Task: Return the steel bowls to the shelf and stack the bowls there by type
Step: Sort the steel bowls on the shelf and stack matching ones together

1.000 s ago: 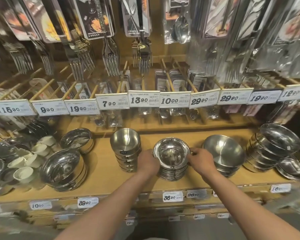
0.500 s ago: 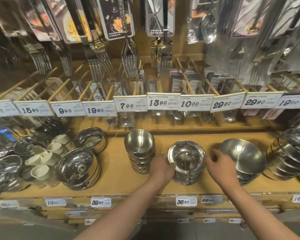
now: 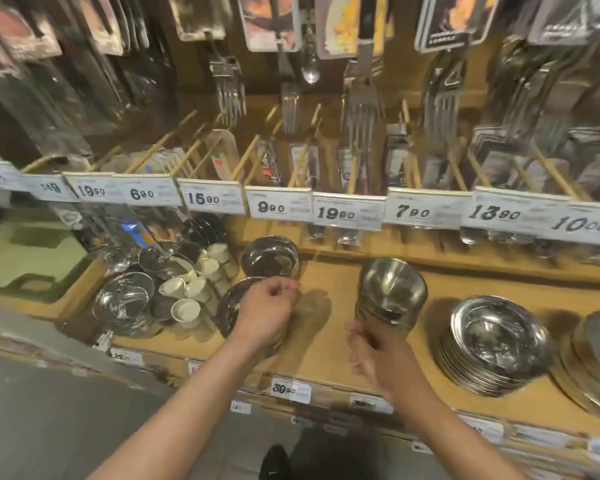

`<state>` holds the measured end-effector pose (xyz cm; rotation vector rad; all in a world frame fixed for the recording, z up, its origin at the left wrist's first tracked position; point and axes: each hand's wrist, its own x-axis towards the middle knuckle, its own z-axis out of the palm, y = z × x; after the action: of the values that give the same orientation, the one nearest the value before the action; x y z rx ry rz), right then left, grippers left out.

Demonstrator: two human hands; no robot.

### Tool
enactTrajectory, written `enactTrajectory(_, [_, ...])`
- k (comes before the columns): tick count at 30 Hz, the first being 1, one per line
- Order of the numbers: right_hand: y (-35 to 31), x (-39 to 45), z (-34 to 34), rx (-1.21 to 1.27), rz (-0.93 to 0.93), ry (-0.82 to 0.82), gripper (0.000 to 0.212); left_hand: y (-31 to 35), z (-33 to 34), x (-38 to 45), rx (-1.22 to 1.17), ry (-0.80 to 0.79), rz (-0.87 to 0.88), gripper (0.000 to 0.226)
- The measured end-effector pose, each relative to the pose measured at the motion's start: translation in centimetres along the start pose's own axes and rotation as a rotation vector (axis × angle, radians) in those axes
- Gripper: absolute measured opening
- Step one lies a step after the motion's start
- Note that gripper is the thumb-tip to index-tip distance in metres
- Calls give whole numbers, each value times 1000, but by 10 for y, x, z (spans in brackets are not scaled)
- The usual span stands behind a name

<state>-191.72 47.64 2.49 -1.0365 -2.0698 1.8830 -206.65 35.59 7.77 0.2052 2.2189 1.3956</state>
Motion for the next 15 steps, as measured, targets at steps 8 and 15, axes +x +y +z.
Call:
enactTrajectory(8, [-37, 107, 85, -4, 73, 107, 25, -31, -115, 65, -35, 57, -33, 17])
enactTrajectory(15, [-43, 197, 121, 28, 311, 42, 16, -49, -157, 103, 27, -8, -35, 17])
